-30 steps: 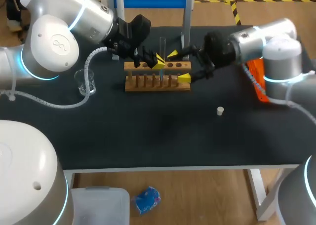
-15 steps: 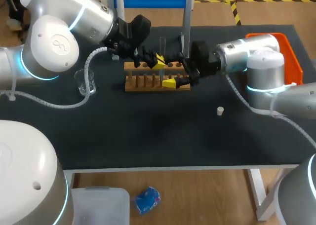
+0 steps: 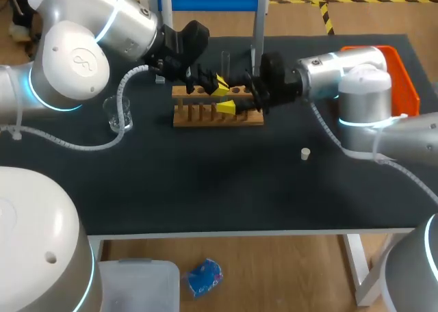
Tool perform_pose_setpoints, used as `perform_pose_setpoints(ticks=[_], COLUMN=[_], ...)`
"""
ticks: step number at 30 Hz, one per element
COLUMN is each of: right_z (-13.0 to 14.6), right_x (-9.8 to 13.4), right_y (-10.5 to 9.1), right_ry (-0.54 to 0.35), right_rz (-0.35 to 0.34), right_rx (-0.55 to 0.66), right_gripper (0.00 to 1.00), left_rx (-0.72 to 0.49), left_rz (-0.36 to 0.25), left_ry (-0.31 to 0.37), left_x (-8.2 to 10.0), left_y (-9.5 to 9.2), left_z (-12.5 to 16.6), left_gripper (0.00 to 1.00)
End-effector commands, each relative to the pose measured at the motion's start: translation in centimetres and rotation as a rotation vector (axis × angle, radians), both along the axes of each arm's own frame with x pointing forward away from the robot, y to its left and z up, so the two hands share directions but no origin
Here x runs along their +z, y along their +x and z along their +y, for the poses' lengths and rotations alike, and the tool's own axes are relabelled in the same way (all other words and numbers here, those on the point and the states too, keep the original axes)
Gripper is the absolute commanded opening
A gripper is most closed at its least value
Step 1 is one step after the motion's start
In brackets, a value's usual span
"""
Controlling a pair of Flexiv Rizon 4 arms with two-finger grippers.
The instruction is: Invert the test tube, pick up the pipette, mount the tip to pipette, aspirate from beaker and dispense into the tube, eject the tip, return the pipette, and cap with the stopper.
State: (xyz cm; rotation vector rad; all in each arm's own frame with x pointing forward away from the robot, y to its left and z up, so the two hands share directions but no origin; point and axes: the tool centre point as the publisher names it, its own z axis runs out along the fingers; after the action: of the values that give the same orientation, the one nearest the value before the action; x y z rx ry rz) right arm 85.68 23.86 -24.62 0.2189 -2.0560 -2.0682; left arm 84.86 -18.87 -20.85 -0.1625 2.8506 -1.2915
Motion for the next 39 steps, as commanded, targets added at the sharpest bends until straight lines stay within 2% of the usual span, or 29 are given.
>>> perform_pose_setpoints(ticks=[1,4,10,12,21,22,28,39], right_z=[0.2,0.2,0.1,0.1,-0.1,-0.2,-1.6,-6.6], right_x=[0.0,0.0,0.0,0.1,0.2,0.2,0.2,0.0], right_y=[0.0,0.1,0.2,0.2,0.2,0.2,-0.2,-1.6], right_ry=[-0.001,-0.004,-0.016,-0.015,-0.01,-0.009,-0.004,-0.014], right_rz=[-0.001,-0.002,-0.004,-0.004,-0.007,-0.007,-0.008,-0.043], right_rx=[-0.001,-0.002,-0.006,-0.007,-0.007,-0.008,-0.015,-0.001], right_gripper=[0.33,0.2,0.1,0.0,0.0,0.0,0.0,0.0], left_rx=[-0.001,-0.001,-0.001,-0.001,-0.001,-0.001,-0.001,-0.001], left_rz=[0.002,0.002,0.002,0.002,0.002,0.002,0.002,0.002], left_ry=[0.002,0.002,0.002,0.002,0.002,0.002,0.002,0.002], left_x=[0.1,0.1,0.1,0.1,0.1,0.1,0.1,0.1], left_y=[0.0,0.0,0.0,0.0,0.0,0.0,0.0,0.0], left_z=[0.0,0.0,0.0,0.0,0.0,0.0,0.0,0.0], left_gripper=[0.0,0.0,0.0,0.0,0.0,1.0,1.0,1.0])
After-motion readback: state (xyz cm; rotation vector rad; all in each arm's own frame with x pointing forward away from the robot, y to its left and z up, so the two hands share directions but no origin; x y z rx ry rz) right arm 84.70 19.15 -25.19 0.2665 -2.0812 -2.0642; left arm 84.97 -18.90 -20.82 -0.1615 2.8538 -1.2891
